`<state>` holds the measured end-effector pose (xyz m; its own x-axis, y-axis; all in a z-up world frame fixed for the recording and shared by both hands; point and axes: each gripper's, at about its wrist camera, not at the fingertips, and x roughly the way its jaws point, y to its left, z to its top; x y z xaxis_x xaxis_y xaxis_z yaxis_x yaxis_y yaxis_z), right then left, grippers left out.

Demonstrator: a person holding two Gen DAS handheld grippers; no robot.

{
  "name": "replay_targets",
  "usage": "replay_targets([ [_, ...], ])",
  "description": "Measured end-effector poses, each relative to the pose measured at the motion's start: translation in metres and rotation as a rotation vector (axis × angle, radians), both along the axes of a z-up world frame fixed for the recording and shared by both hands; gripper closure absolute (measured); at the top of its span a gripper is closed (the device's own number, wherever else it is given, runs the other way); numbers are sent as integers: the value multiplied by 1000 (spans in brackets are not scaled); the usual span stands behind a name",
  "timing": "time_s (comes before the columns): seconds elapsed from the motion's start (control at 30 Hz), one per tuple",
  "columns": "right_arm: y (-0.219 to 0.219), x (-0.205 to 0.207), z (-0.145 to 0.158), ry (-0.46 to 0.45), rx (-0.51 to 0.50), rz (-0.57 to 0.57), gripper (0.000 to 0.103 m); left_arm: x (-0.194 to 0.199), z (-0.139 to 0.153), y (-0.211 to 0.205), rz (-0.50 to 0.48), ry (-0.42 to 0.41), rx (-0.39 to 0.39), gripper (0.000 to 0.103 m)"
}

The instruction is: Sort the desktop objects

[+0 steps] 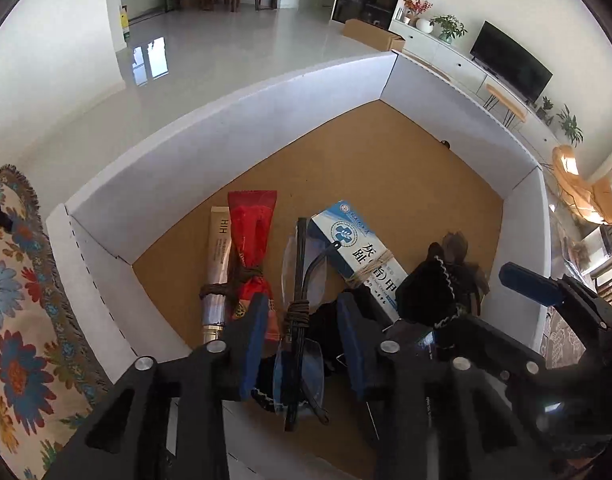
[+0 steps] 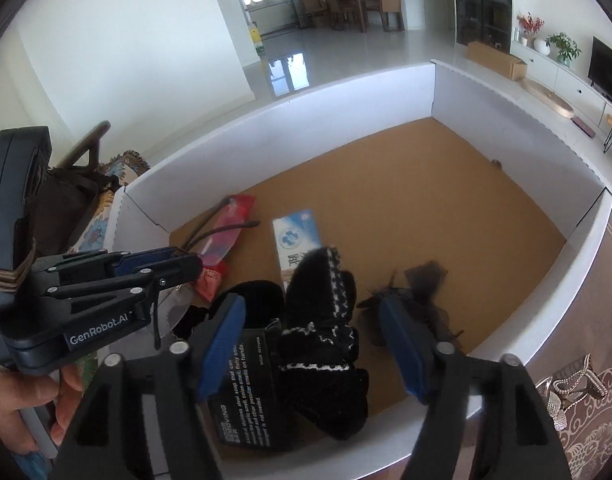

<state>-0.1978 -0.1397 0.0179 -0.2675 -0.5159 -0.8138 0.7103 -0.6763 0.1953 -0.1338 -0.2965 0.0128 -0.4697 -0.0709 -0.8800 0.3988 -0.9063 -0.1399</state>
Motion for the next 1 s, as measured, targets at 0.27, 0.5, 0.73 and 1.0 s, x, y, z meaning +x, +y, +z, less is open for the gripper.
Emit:
replay_targets([
  [0.27,98,42,36,182,-138,-87,4,44,34,40,-32,179,-115,35],
  [0.5,255,91,-7,225,19,-291,0,82,66,117,-139,303,-233,32],
  [0.73,380,133,-58,141,122,-473,0,94,89,178,-224,368,-269,17],
  [1.0,418,152,-76,112,106,-547,0,95,102,213,-283,381,-311,17],
])
